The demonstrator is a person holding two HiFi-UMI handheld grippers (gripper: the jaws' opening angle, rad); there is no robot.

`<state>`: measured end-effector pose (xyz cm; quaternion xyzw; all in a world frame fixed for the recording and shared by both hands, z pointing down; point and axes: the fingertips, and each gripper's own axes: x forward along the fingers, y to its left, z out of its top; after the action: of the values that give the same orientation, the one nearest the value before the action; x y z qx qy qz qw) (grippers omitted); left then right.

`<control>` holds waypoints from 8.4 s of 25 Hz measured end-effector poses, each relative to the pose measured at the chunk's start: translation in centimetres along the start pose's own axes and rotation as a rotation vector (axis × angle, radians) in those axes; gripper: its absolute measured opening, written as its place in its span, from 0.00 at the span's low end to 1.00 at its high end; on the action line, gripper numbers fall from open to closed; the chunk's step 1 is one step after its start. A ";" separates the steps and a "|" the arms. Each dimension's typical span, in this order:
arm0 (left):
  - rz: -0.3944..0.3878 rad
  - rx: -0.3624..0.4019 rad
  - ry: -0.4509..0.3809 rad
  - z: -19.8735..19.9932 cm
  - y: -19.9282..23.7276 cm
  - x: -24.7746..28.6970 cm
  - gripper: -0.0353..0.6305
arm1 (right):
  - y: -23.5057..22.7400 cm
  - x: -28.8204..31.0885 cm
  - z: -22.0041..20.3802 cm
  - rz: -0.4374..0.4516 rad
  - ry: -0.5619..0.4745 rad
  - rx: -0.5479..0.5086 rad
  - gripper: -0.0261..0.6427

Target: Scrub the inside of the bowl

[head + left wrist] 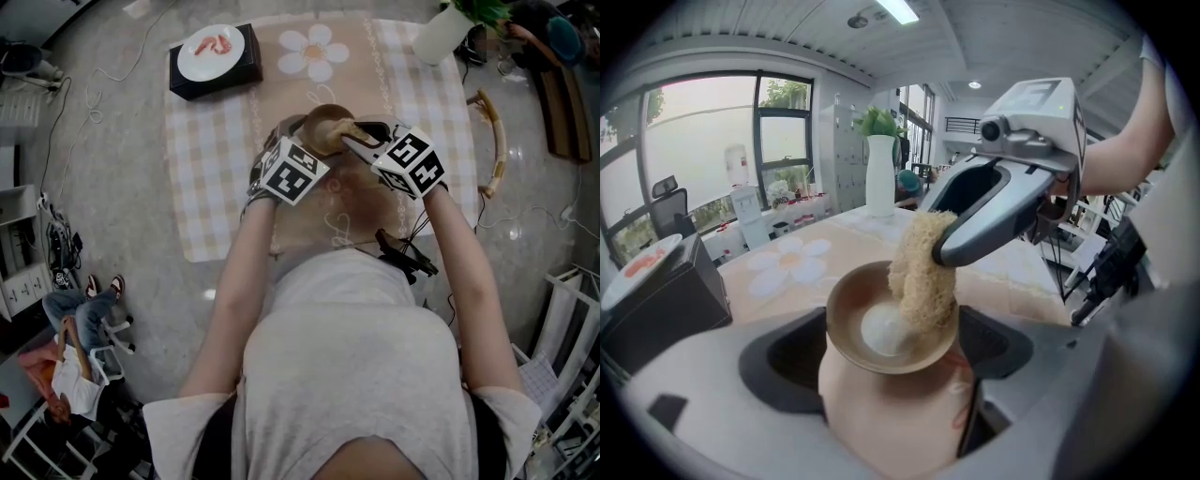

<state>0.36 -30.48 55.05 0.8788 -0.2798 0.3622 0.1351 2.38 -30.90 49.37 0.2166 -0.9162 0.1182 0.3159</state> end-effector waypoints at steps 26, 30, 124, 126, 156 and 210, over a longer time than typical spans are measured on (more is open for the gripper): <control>-0.005 0.005 0.000 0.1 -0.1 0.0 0.67 | -0.8 4.4 3.5 0.002 -0.025 -0.042 0.19; -0.003 0.002 0.002 0.0 0.0 0.0 0.67 | -1.8 4.8 3.1 -0.041 0.035 -0.131 0.19; -0.004 0.006 0.007 -0.1 0.0 0.2 0.67 | -3.7 4.1 -0.1 -0.202 0.092 -0.041 0.19; -0.003 0.006 0.009 -0.1 0.0 0.2 0.67 | -3.4 4.1 -0.3 -0.191 0.089 -0.036 0.19; 0.046 -0.020 -0.044 -0.3 0.2 -0.7 0.68 | -1.2 -0.8 0.1 -0.220 -0.080 0.130 0.19; 0.450 0.006 -0.682 9.7 -8.6 -21.0 0.07 | 10.8 -15.9 7.4 -0.486 -0.592 -0.023 0.19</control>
<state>-1.30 -19.51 32.99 0.8658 -0.4927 0.0714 -0.0508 4.66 -18.90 32.77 0.4487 -0.8909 -0.0383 0.0588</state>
